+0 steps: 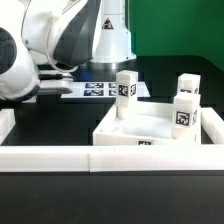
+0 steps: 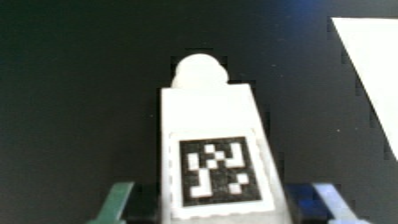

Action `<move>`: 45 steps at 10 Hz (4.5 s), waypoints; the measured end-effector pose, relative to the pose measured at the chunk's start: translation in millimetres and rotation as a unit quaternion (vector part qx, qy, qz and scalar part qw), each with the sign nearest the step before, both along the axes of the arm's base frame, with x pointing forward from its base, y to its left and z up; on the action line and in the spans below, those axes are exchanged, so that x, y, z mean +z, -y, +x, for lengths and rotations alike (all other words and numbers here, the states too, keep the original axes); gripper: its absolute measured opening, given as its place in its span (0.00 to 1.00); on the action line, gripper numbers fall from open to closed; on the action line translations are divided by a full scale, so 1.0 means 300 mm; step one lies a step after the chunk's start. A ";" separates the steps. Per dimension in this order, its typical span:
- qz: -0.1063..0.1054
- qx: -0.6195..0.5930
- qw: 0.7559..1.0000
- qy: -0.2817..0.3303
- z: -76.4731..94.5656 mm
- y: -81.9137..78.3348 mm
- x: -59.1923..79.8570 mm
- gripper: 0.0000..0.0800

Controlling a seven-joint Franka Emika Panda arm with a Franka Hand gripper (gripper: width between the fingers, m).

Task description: Assemble square table

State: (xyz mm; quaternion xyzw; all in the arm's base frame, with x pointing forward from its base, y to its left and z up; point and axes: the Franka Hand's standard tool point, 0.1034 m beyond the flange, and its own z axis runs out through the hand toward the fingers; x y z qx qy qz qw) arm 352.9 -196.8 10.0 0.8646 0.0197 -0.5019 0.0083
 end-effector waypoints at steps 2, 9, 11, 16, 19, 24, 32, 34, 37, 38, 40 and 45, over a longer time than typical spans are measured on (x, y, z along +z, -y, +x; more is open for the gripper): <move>0.004 -0.008 1.000 0.010 0.094 -0.021 0.125 0.36; -0.011 -0.012 0.989 0.148 0.241 -0.063 0.233 0.36; -0.037 -0.022 0.979 0.199 0.360 -0.194 0.284 0.36; -0.049 -0.067 0.928 0.363 0.578 -0.406 0.449 0.36; -0.047 -0.058 0.865 0.495 0.621 -0.415 0.435 0.36; -0.050 -0.103 0.692 0.713 0.811 -0.630 0.440 0.36; -0.033 -0.062 0.684 0.726 0.795 -0.521 0.390 0.36; -0.027 -0.060 0.682 0.729 0.778 -0.576 0.345 0.36; -0.025 -0.055 0.685 0.726 0.770 -0.597 0.326 0.36; -0.024 -0.055 0.688 0.724 0.767 -0.603 0.313 0.36; -0.022 -0.051 0.693 0.718 0.755 -0.618 0.274 0.36; -0.024 -0.049 0.691 0.721 0.754 -0.613 0.263 0.36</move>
Offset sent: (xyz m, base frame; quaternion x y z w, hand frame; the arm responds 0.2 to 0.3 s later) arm 0.0321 0.0062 0.0985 0.0031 0.0005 0.0179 0.9998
